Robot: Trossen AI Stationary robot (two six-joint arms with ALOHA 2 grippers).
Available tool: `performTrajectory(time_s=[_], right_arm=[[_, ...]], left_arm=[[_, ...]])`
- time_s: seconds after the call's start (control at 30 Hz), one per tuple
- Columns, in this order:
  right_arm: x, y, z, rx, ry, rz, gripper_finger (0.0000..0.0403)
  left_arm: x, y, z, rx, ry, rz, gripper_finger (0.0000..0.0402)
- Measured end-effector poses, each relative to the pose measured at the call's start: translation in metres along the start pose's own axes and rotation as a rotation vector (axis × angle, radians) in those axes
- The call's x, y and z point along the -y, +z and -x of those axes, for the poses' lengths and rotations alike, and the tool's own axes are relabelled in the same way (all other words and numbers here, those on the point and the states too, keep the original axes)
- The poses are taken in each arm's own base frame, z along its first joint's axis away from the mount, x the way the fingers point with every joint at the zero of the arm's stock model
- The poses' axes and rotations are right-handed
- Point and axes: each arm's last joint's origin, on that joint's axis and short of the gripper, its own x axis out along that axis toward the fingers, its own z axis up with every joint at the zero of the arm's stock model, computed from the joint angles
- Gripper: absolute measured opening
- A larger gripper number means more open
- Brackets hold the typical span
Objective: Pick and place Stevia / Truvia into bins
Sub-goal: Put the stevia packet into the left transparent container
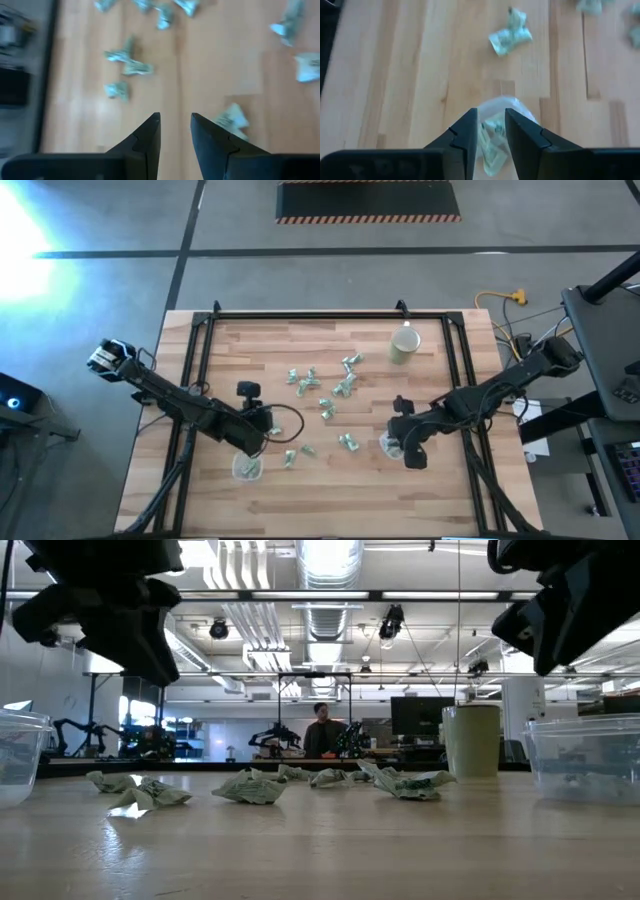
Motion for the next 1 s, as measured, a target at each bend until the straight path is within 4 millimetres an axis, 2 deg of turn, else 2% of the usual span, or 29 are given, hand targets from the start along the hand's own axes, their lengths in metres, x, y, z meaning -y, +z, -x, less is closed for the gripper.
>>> performTrajectory(time_s=[0.13,0.43,0.67,0.87,1.0], right_arm=[[-0.002,0.005,0.003,0.062,0.023,0.052,0.0081],[-0.003,0.012,0.006,0.140,0.025,0.148,0.0070],[-0.003,0.015,0.007,0.182,-0.031,0.198,0.0068],[-0.001,0.015,0.007,0.195,-0.087,0.196,0.0068],[0.000,0.015,0.007,0.204,-0.128,0.200,0.0068]], left_arm=[[-0.007,0.005,-0.003,-0.026,-0.079,-0.004,0.0091],[-0.037,0.021,-0.019,0.021,-0.062,-0.032,0.0091],[-0.065,0.028,-0.044,0.049,-0.146,-0.008,0.0091],[-0.076,0.029,-0.070,0.024,-0.170,0.004,0.0091],[-0.084,0.029,-0.091,-0.037,-0.161,0.091,0.0091]])
